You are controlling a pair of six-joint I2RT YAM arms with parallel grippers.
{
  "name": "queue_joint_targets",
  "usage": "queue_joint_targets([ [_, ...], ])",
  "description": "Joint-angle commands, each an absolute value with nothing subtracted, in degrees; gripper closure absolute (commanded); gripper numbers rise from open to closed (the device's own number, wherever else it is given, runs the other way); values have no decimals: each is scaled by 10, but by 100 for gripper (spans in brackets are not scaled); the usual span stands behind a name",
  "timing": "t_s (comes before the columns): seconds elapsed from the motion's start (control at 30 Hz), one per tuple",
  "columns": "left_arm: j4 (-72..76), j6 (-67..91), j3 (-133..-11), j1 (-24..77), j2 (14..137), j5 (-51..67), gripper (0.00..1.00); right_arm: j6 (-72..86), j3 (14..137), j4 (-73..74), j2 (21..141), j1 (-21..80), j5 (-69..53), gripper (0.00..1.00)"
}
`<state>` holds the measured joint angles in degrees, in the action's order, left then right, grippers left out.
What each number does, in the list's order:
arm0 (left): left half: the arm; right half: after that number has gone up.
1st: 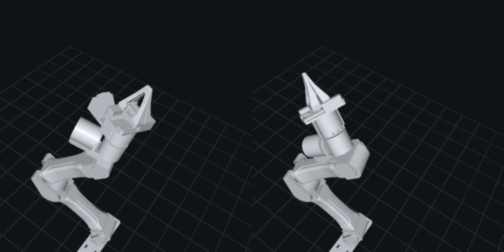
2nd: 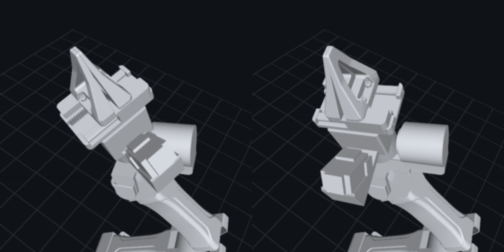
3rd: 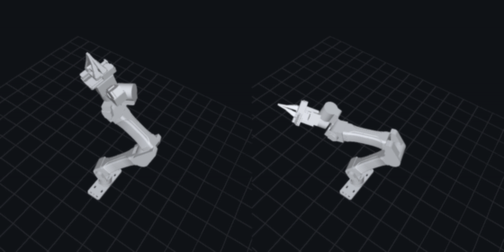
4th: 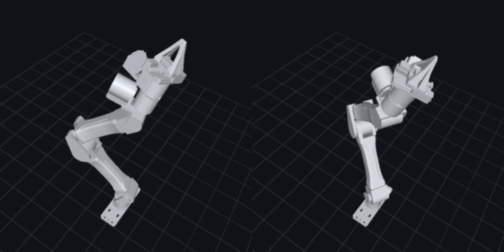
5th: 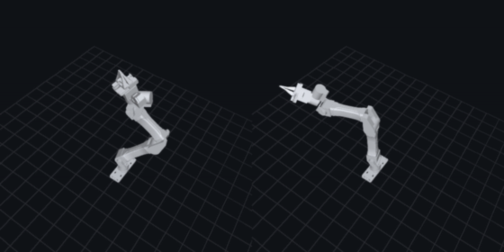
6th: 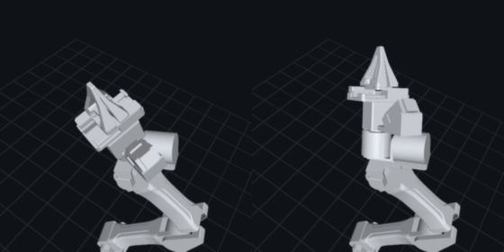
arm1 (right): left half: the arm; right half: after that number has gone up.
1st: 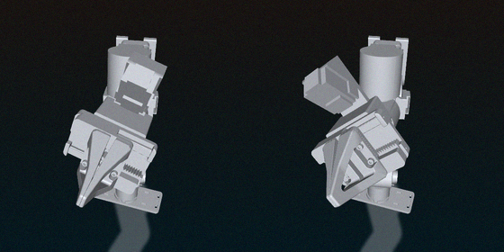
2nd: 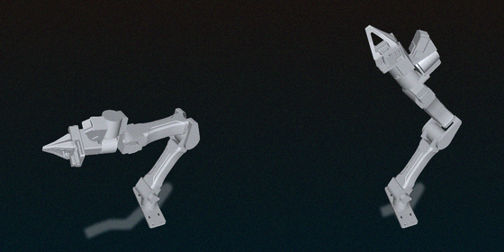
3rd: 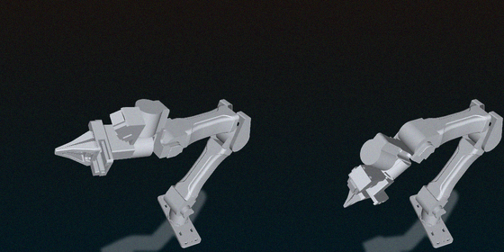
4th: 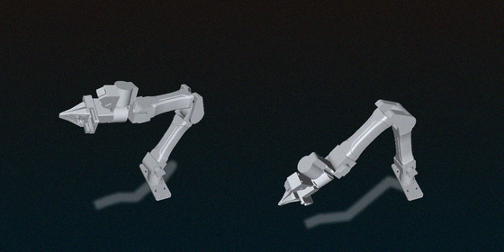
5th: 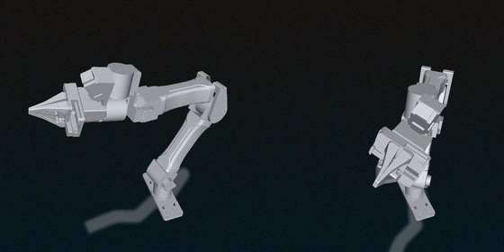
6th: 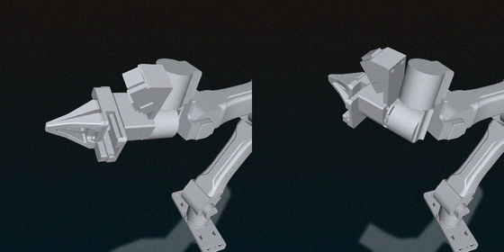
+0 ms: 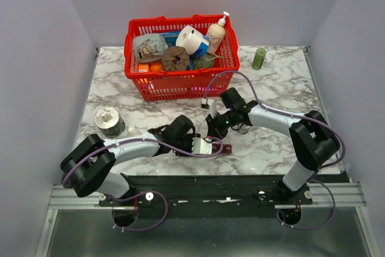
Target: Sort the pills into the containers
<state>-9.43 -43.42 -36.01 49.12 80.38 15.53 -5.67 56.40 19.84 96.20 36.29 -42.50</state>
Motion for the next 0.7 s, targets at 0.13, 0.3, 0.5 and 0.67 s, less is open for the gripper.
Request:
queue_joint_targets([
  [0.13,-120,-426,-375,486,821,170,67,-72,563,238,947,373,-416,87],
  [0.3,-125,-418,-378,485,823,172,67,-44,579,250,978,390,-389,91],
  [0.5,-131,-401,-384,485,824,174,67,-5,601,264,1033,405,-280,92],
  [0.67,-142,-382,-396,485,828,176,67,-1,620,278,1066,417,-243,92],
])
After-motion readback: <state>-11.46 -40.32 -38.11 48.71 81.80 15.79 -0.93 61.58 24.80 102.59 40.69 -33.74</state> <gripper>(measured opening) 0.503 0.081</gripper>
